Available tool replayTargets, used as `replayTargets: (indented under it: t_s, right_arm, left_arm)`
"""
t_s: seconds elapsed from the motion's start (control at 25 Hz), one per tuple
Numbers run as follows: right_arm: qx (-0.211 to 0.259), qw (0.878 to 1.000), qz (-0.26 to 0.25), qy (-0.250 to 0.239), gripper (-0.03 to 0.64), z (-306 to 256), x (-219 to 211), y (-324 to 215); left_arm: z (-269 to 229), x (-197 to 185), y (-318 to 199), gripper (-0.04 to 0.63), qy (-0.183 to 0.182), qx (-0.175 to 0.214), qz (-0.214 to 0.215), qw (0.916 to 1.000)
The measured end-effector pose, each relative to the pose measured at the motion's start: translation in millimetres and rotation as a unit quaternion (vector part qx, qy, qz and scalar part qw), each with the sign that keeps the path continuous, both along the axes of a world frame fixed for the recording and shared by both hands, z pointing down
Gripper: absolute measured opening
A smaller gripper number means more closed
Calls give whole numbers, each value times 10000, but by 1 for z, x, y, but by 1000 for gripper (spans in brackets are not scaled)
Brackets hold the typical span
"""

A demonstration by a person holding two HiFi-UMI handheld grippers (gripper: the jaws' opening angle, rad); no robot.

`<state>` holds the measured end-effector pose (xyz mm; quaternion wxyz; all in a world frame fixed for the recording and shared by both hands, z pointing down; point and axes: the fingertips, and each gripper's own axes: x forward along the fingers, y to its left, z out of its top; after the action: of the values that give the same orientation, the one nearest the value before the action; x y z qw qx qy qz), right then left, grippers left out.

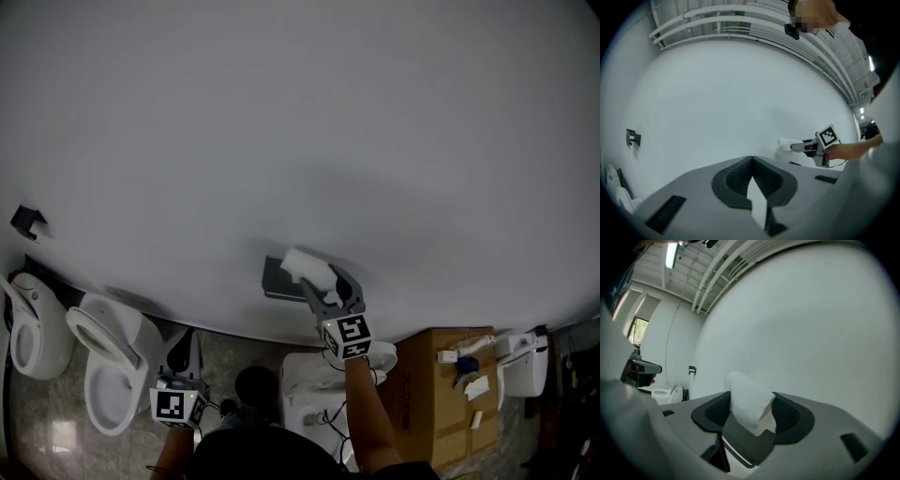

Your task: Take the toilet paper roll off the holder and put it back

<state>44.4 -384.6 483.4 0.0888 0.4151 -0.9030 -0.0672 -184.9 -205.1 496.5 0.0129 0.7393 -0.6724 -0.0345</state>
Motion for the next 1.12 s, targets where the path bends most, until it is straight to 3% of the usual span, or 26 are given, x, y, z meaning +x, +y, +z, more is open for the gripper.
replayTargets:
  t_s: [0.24,0.44,0.56,0.84,1.12]
  right_arm:
    - [-415,9991,15,7,275,31,-2,-10]
    - [-639,9977,-13,235,275,55,-4,-17]
    - [-727,9968,15,326,275,66,-3,-19]
    - [-920,9937,-17,637,275,84,-8,-23]
    - [-966,9935,3,603,276,84,-8,-24]
  left_arm:
    - [-1,3,-1,3,55,-137,76,9999]
    - [2,2,-3,3,58,11,61,10000]
    - [-5,5,-2,3,176,40,128,9998]
    - [18,-8,-3,3,-4,69,69,10000]
    - [9,-6,-3,3,111,-124,16,9999]
